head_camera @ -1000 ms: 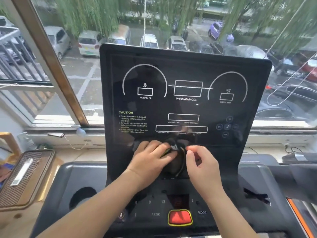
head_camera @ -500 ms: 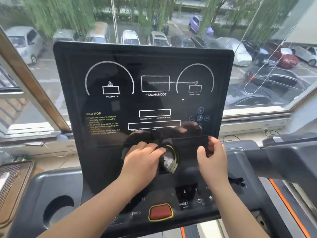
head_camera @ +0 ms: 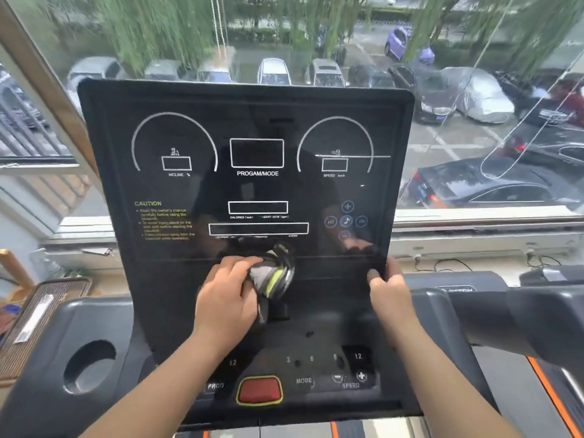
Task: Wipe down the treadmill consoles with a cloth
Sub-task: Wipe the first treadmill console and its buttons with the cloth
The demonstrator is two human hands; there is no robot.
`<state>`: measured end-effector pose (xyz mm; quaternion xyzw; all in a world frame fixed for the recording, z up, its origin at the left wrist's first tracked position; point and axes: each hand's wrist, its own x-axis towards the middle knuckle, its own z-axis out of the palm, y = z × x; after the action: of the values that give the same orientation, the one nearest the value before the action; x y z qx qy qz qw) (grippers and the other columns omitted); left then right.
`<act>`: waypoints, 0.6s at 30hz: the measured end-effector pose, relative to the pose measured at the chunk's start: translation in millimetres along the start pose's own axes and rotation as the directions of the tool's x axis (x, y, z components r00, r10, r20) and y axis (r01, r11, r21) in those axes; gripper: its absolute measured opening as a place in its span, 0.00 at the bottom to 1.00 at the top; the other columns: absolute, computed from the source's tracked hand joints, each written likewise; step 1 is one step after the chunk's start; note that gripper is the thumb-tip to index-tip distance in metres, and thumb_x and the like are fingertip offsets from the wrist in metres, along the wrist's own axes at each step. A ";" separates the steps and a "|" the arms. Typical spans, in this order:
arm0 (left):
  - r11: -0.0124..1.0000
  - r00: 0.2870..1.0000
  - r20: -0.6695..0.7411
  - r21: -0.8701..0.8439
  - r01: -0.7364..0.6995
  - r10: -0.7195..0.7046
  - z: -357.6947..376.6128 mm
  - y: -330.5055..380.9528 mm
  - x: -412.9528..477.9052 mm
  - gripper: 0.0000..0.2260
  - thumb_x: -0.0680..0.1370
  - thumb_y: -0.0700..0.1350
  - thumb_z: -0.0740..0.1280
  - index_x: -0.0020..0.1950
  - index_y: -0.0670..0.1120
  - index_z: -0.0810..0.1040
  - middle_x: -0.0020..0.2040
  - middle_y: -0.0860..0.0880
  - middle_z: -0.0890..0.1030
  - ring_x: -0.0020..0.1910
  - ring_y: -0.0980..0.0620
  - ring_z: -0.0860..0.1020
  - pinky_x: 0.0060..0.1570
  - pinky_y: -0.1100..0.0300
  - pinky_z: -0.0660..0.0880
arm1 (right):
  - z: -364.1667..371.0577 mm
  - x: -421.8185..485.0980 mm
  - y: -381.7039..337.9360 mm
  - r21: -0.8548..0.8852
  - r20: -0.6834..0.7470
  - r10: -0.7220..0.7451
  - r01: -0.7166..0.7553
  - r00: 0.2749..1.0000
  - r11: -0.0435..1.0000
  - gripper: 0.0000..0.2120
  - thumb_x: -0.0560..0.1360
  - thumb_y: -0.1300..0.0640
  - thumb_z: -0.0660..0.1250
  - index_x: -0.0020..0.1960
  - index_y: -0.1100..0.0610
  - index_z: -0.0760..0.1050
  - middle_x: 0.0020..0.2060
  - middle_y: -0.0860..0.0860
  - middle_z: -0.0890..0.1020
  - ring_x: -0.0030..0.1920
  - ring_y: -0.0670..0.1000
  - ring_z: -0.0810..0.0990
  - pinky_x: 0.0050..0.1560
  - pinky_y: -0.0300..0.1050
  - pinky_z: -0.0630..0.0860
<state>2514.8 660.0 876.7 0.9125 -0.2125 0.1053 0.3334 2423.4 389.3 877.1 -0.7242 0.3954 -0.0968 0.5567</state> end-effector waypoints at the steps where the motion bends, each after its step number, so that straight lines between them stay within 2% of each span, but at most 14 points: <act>1: 0.999 0.999 -0.027 -0.003 0.045 -0.045 3.2 6.1 -0.4 0.19 0.75 0.42 0.61 0.64 0.51 0.80 0.57 0.51 0.80 0.55 0.44 0.79 0.54 0.48 0.79 | -1.3 2.7 3.7 -0.033 0.013 -0.002 0.003 1.000 0.999 0.26 0.84 0.53 0.57 0.80 0.43 0.60 0.72 0.48 0.73 0.69 0.57 0.74 0.67 0.52 0.70; 3: 0.994 0.993 -0.057 0.009 0.106 -0.106 10.2 18.2 0.1 0.20 0.75 0.43 0.60 0.64 0.49 0.80 0.55 0.49 0.80 0.54 0.42 0.79 0.53 0.47 0.78 | -4.9 3.7 6.9 -0.085 0.025 -0.016 0.018 1.000 0.996 0.25 0.85 0.51 0.54 0.81 0.43 0.58 0.71 0.48 0.73 0.69 0.59 0.73 0.69 0.53 0.69; 6: 0.992 0.991 -0.046 0.030 0.124 -0.123 20.2 34.8 4.3 0.21 0.76 0.46 0.56 0.65 0.47 0.81 0.54 0.48 0.81 0.54 0.41 0.80 0.53 0.47 0.78 | -11.9 6.0 12.8 -0.035 0.040 -0.063 0.065 0.997 0.997 0.22 0.85 0.50 0.52 0.78 0.42 0.64 0.71 0.49 0.77 0.71 0.57 0.73 0.75 0.57 0.67; 9: 0.996 0.997 -0.001 0.043 0.073 -0.073 34.6 61.6 8.5 0.25 0.75 0.51 0.53 0.64 0.47 0.82 0.53 0.48 0.82 0.53 0.41 0.81 0.53 0.48 0.78 | -15.9 12.5 17.0 0.035 0.091 -0.036 0.033 0.995 0.999 0.19 0.85 0.46 0.53 0.74 0.38 0.68 0.68 0.48 0.79 0.70 0.56 0.75 0.75 0.59 0.69; 12: 0.998 0.999 0.044 0.061 0.000 -0.002 55.0 87.1 10.0 0.20 0.77 0.49 0.57 0.64 0.48 0.82 0.51 0.49 0.82 0.50 0.42 0.81 0.51 0.50 0.77 | -18.4 18.4 17.1 0.040 0.110 -0.024 0.020 0.994 0.999 0.19 0.87 0.47 0.52 0.77 0.45 0.66 0.70 0.48 0.75 0.72 0.55 0.71 0.75 0.53 0.65; 15: 0.996 0.995 0.075 0.056 -0.066 0.062 62.3 93.6 10.4 0.18 0.78 0.48 0.60 0.65 0.51 0.81 0.53 0.51 0.82 0.53 0.45 0.80 0.54 0.51 0.78 | -18.3 22.2 18.2 0.042 0.144 -0.037 0.031 0.989 0.999 0.16 0.86 0.46 0.52 0.72 0.44 0.67 0.63 0.51 0.78 0.67 0.57 0.74 0.72 0.58 0.68; 18: 0.990 0.989 0.114 0.101 -0.100 0.088 53.2 81.7 12.3 0.19 0.78 0.51 0.57 0.66 0.55 0.80 0.55 0.56 0.82 0.55 0.50 0.79 0.56 0.52 0.78 | -19.2 25.3 18.0 0.033 0.142 -0.028 0.024 0.989 0.999 0.13 0.86 0.46 0.51 0.68 0.42 0.68 0.58 0.52 0.79 0.63 0.57 0.76 0.69 0.59 0.72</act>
<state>2491.0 565.3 886.7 0.9222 -0.2675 0.0818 0.2670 2420.7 356.9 860.5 -0.7257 0.3434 -0.0581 0.5934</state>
